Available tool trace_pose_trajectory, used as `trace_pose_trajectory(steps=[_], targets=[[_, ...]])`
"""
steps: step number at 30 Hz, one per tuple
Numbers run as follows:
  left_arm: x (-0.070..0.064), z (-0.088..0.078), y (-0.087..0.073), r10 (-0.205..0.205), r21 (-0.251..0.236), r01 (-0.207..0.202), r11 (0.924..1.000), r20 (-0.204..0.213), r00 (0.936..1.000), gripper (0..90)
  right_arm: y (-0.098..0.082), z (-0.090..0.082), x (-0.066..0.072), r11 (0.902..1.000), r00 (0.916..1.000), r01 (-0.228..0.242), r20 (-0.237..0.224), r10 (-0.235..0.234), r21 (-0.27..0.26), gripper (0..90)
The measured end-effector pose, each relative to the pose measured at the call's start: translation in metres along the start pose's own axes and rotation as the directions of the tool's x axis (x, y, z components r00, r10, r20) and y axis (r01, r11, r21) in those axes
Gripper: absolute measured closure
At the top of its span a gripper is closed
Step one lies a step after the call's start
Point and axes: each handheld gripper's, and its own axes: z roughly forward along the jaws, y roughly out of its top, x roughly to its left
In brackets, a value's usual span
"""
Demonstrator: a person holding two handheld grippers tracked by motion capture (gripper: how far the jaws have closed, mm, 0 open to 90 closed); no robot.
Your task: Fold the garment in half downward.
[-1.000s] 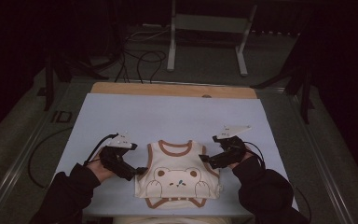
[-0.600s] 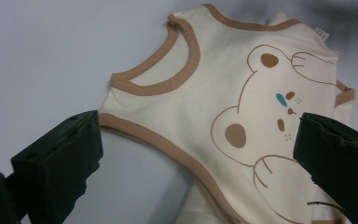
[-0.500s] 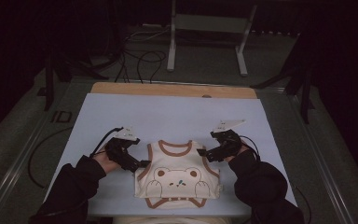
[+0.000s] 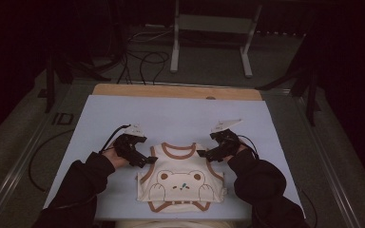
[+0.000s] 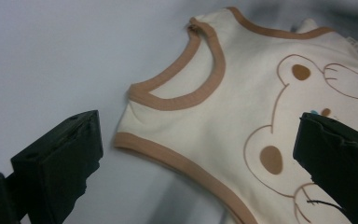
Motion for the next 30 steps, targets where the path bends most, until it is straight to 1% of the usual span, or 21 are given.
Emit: trace_pose_trajectory(steps=[3, 5, 7, 9, 10, 11, 12, 13, 16, 17, 18, 19, 20, 21, 23, 25, 28, 29, 30], targets=[[0.005, 0.007, 0.0, -0.005, 0.01, 0.005, 0.9999, -0.002, 1.0, 1.9, -0.002, 0.007, -0.004, 0.9999, 0.9999, 0.004, -0.009, -0.004, 0.012, 10.1], [0.007, 0.009, -0.001, -0.011, 0.013, 0.011, 0.9999, -0.003, 0.9999, 1.9, -0.002, 0.009, -0.005, 0.9999, 0.9999, 0.009, -0.007, -0.009, 0.014, 10.1], [0.01, 0.012, -0.001, -0.015, 0.013, 0.015, 0.9998, -0.006, 0.9999, 1.9, -0.005, 0.013, -0.008, 0.9996, 0.9999, 0.0, -0.01, 0.001, 0.03, 10.2], [0.014, 0.017, -0.002, -0.026, 0.015, 0.026, 0.9995, -0.002, 0.9997, 2.0, -0.007, 0.016, -0.01, 0.9994, 0.9999, -0.002, -0.012, 0.003, 0.035, 10.2], [0.014, 0.017, -0.002, -0.026, 0.015, 0.026, 0.9995, -0.002, 0.9997, 2.3, -0.007, 0.016, -0.01, 0.9994, 0.9999, -0.002, -0.012, 0.003, 0.035, 10.2], [0.015, 0.018, -0.003, -0.032, 0.018, 0.032, 0.9993, -0.006, 0.9995, 4.1, -0.008, 0.019, -0.013, 0.9992, 0.9997, -0.013, -0.018, 0.013, 0.039, 10.2], [0.016, 0.02, -0.003, -0.029, 0.018, 0.03, 0.9994, -0.015, 0.9995, 4.1, -0.008, 0.019, -0.013, 0.9992, 0.9997, -0.013, -0.018, 0.013, 0.039, 10.2], [0.017, 0.021, -0.003, -0.032, 0.018, 0.033, 0.9993, -0.013, 0.9994, 5.7, -0.01, 0.022, -0.015, 0.999, 0.9998, -0.01, -0.016, 0.011, 0.043, 10.2], [0.021, 0.026, -0.004, -0.036, 0.024, 0.036, 0.9991, -0.005, 0.9994, 5.7, -0.012, 0.024, -0.018, 0.9983, 0.9999, -0.008, -0.014, 0.009, 0.058, 10.2], [0.022, 0.028, -0.005, -0.038, 0.025, 0.038, 0.9989, -0.006, 0.9993, 5.7, -0.014, 0.028, -0.02, 0.9976, 0.9996, -0.016, -0.024, 0.017, 0.067, 10.4], [0.023, 0.029, -0.005, -0.039, 0.027, 0.039, 0.9989, -0.006, 0.9992, 5.7, -0.014, 0.028, -0.02, 0.9976, 0.9996, -0.016, -0.024, 0.017, 0.067, 10.4], [0.023, 0.031, -0.006, -0.04, 0.029, 0.041, 0.9987, -0.011, 0.9991, 5.7, -0.015, 0.03, -0.021, 0.9969, 0.9992, -0.024, -0.031, 0.027, 0.075, 13.1], [0.024, 0.032, -0.006, -0.041, 0.032, 0.041, 0.9986, -0.011, 0.9991, 5.7, -0.015, 0.03, -0.021, 0.9969, 0.9992, -0.024, -0.031, 0.027, 0.075, 13.1], [0.025, 0.034, -0.007, -0.043, 0.04, 0.043, 0.9983, -0.014, 0.999, 5.7, -0.017, 0.034, -0.022, 0.9955, 0.9984, -0.035, -0.042, 0.039, 0.088, 13.3], [0.027, 0.037, -0.008, -0.045, 0.05, 0.045, 0.9977, -0.015, 0.9989, 5.7, -0.017, 0.035, -0.022, 0.9956, 0.9989, -0.03, -0.033, 0.033, 0.089, 13.5], [0.027, 0.04, -0.009, -0.041, 0.058, 0.042, 0.9974, -0.021, 0.9989, 6.6, -0.018, 0.038, -0.024, 0.9942, 0.9982, -0.052, -0.025, 0.055, 0.094, 13.6], [0.028, 0.043, -0.01, -0.038, 0.073, 0.039, 0.9965, -0.02, 0.9991, 8.2, -0.019, 0.041, -0.024, 0.9935, 0.9984, -0.05, -0.021, 0.053, 0.102, 13.8], [0.028, 0.045, -0.011, -0.028, 0.072, 0.03, 0.9969, -0.025, 0.9993, 14.8, -0.019, 0.043, -0.023, 0.9927, 0.9991, -0.039, -0.011, 0.04, 0.114, 17.1], [0.028, 0.046, -0.011, -0.027, 0.076, 0.029, 0.9967, -0.033, 0.9991, 14.8, -0.019, 0.043, -0.023, 0.9927, 0.9991, -0.039, -0.011, 0.04, 0.114, 17.1]])
